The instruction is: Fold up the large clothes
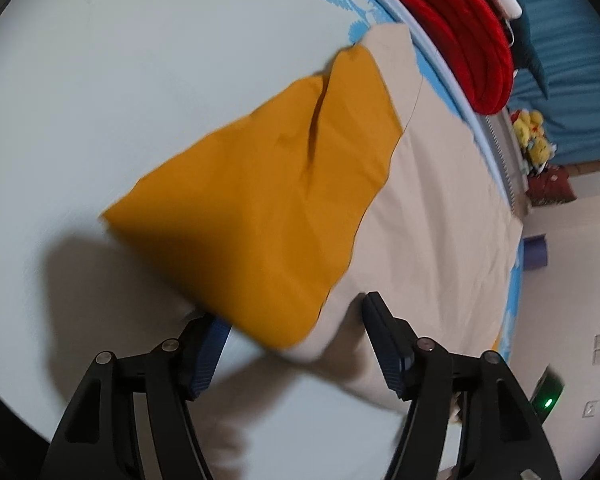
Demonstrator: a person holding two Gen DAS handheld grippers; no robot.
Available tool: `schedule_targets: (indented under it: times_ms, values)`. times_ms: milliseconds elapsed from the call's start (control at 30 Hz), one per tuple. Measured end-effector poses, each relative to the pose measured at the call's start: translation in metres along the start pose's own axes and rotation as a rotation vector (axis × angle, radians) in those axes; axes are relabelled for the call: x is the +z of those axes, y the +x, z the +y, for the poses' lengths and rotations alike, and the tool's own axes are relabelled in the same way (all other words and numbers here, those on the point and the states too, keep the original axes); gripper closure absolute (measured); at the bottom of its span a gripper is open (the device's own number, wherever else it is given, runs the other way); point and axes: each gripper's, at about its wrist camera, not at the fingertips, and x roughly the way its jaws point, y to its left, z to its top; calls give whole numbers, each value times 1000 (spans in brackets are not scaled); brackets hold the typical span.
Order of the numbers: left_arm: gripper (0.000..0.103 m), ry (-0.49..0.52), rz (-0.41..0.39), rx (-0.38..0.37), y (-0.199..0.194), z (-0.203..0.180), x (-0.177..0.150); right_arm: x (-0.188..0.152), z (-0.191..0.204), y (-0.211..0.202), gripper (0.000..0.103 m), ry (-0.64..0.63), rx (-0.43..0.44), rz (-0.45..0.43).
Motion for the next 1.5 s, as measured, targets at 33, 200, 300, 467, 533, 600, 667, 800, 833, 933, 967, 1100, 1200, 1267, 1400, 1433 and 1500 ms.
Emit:
schedule_targets:
  times_ms: [33,200,300,467,533,600,667,800,833,933,967,1100,1200,1267,1400,1433,1500]
  values:
    - [40,-17,-4,-15,2,2,3,-1,2,-1,87,1,3,-2]
    - [39,-114,-56,-90,9,10,11,-6,6,-6,87,-4,8,-16]
    - [44,-107,-90,-90,12,5,11,-17,14,-10,87,-3,11,-27]
    - [89,-74,-98,-89,12,4,14,-26,15,-11,87,3,16,-45]
    - [92,-45,-90,-65,10,-9,17,-27,14,-12,87,7,19,-49]
    - [93,5,-64,-12,6,-28,22,-25,13,-7,87,13,19,-52]
    - [93,64,-57,21,-7,-48,27,-25,13,-6,87,25,18,-54]
    - [94,229,-126,76,-52,-90,26,-19,15,-9,87,56,11,-87]
    - [94,263,-140,86,-64,-99,26,-18,17,-11,87,60,16,-98]
    - [94,300,-164,122,-104,-104,27,-16,31,-20,87,48,63,-130]
    - [95,310,-173,133,-115,-103,27,-16,34,-22,87,42,80,-136]
    - [95,399,-204,190,-131,-100,22,-18,57,-23,87,5,177,-113]
    - [95,511,-232,237,-118,-97,7,-23,70,-13,87,-57,159,-60]
    - [95,572,-222,257,-103,-102,-1,-20,69,-21,87,-77,144,-57]
    - [95,702,-248,201,-96,-132,-16,4,46,-77,87,-115,90,-211]
    - [95,734,-249,182,-92,-140,-21,9,38,-96,87,-125,79,-264]
    - [95,784,-225,137,-82,-157,-34,16,18,-131,84,-135,56,-357]
